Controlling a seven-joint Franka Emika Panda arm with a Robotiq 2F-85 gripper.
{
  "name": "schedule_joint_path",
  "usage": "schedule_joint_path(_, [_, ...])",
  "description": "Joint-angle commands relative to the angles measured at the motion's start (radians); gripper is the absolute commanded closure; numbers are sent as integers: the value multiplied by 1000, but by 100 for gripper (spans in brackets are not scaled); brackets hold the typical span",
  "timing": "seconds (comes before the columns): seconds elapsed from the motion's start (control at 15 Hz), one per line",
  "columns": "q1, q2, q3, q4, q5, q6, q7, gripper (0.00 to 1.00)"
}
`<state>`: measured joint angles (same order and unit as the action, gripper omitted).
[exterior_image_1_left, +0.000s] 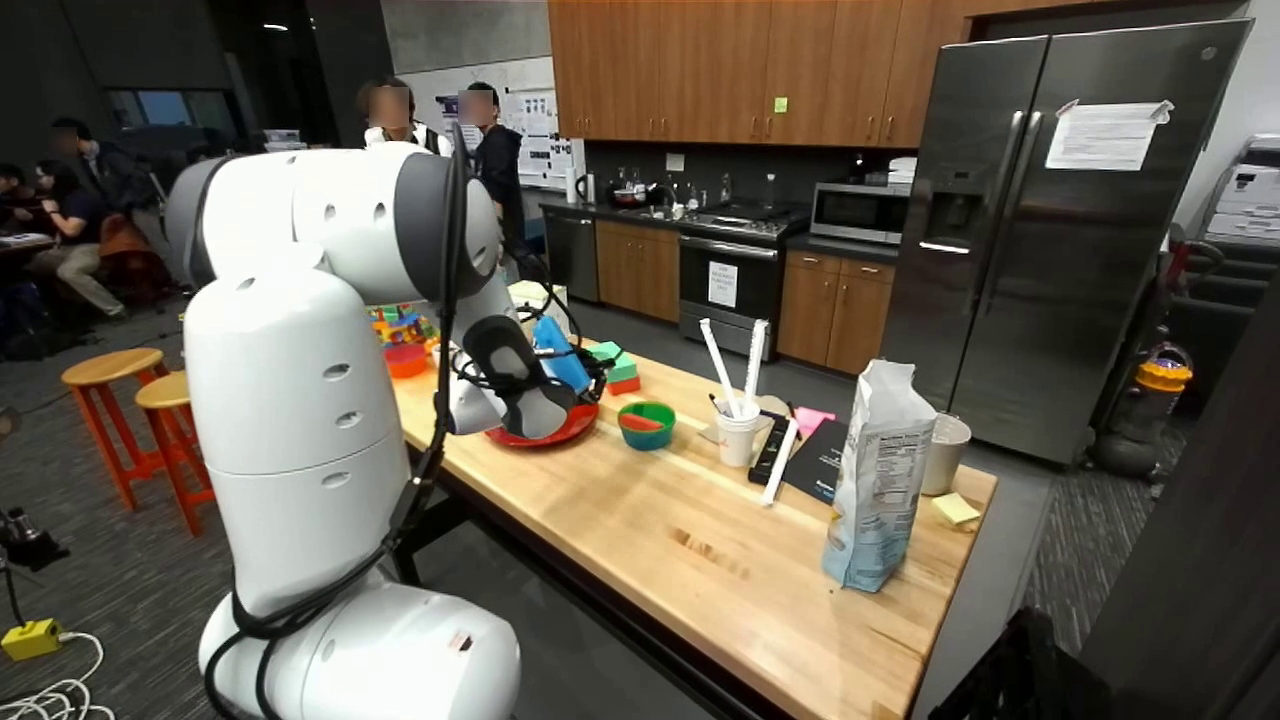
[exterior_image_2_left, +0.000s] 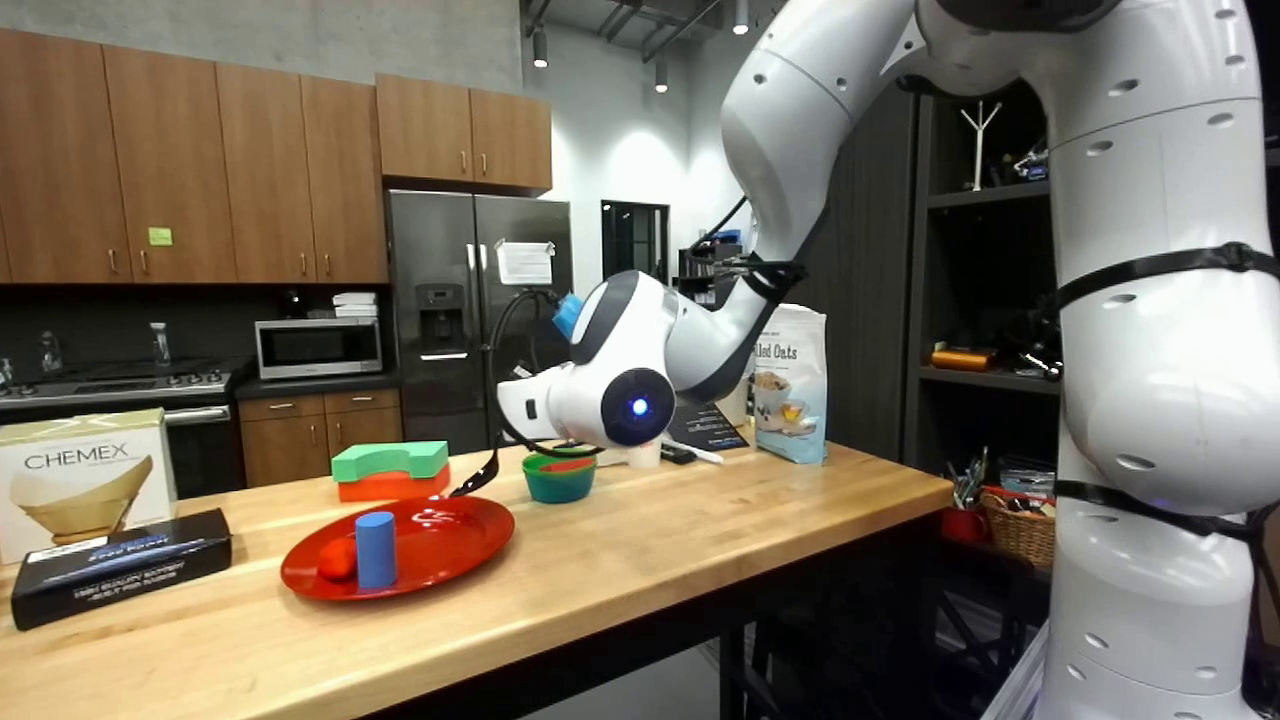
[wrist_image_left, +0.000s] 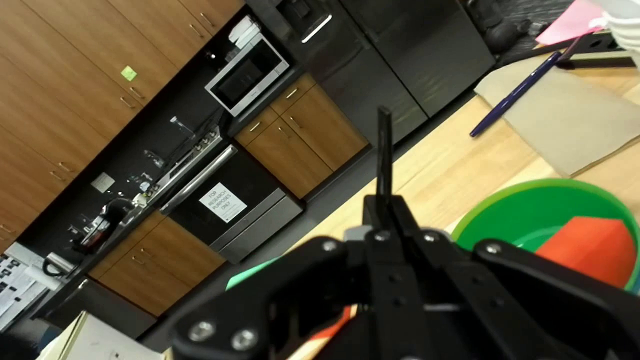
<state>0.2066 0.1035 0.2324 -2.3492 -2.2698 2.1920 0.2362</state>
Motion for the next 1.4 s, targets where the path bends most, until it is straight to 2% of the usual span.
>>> schedule_joint_path(0.0, [-59, 17, -44, 70, -30, 145, 45, 99])
schedule_joint_path(0.53, [-107, 53, -60, 158, -10, 375, 176, 99])
schedule_joint_path(1.33, [-126, 78, -60, 205, 20, 557, 244, 99])
